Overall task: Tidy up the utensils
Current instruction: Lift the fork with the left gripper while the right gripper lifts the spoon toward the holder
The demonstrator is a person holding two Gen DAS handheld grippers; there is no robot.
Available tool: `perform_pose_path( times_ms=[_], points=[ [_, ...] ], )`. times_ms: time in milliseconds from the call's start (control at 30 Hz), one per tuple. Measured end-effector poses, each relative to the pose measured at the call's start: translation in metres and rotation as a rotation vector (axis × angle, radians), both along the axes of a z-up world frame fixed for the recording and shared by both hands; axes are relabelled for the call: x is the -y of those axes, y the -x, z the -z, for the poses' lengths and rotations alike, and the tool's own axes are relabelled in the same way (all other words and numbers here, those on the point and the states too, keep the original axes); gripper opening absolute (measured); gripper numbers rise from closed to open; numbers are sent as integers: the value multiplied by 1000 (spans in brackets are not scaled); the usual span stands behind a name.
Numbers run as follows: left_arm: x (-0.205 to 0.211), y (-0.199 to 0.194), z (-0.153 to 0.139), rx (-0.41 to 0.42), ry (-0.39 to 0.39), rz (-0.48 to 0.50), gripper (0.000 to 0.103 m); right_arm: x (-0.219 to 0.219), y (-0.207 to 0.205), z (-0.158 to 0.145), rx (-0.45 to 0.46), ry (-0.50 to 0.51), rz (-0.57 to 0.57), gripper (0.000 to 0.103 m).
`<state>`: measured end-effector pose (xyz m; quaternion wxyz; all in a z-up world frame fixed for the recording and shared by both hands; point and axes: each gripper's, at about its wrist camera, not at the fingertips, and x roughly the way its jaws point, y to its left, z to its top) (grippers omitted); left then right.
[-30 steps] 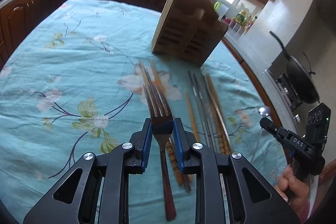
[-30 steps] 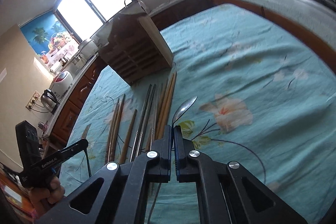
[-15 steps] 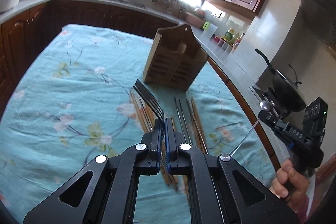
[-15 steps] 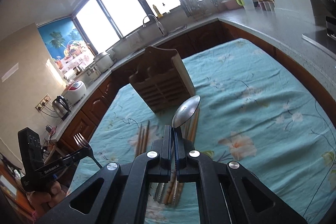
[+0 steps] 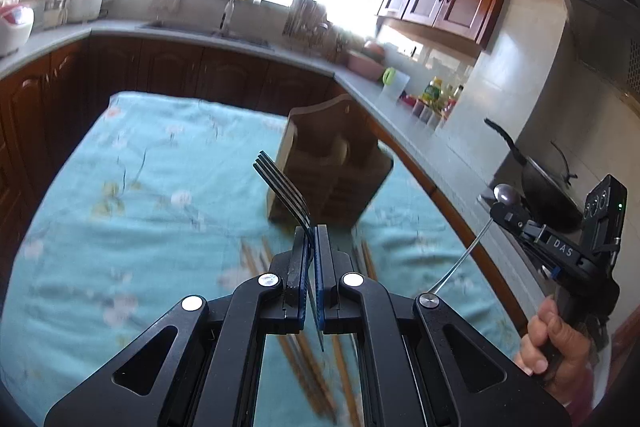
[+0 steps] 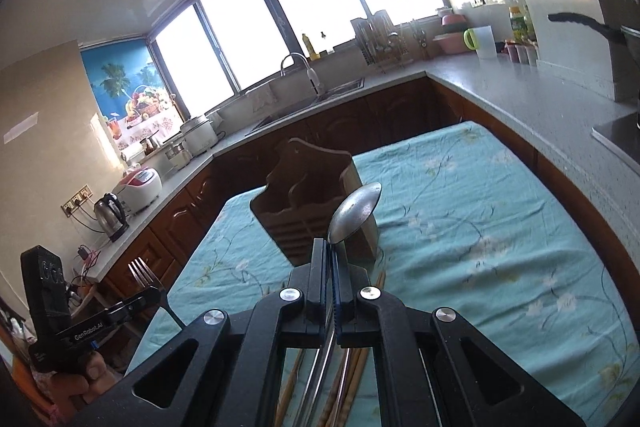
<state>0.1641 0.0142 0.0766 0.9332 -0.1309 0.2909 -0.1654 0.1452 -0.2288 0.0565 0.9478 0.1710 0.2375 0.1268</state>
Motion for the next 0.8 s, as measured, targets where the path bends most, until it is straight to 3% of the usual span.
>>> perform_pose_path(
  times_ms=[500,667,800],
  points=[
    [26,-117,-65,197,-22,-75,2,-12,-96,-57,202,101,79,2],
    [39,-159,-53,187,-41,-82,2,-17,-132,-56,223,136,105,2],
    [48,-179,-28,149,-53,-74,2,-26,-154,-34,187,166,91,2]
  ],
)
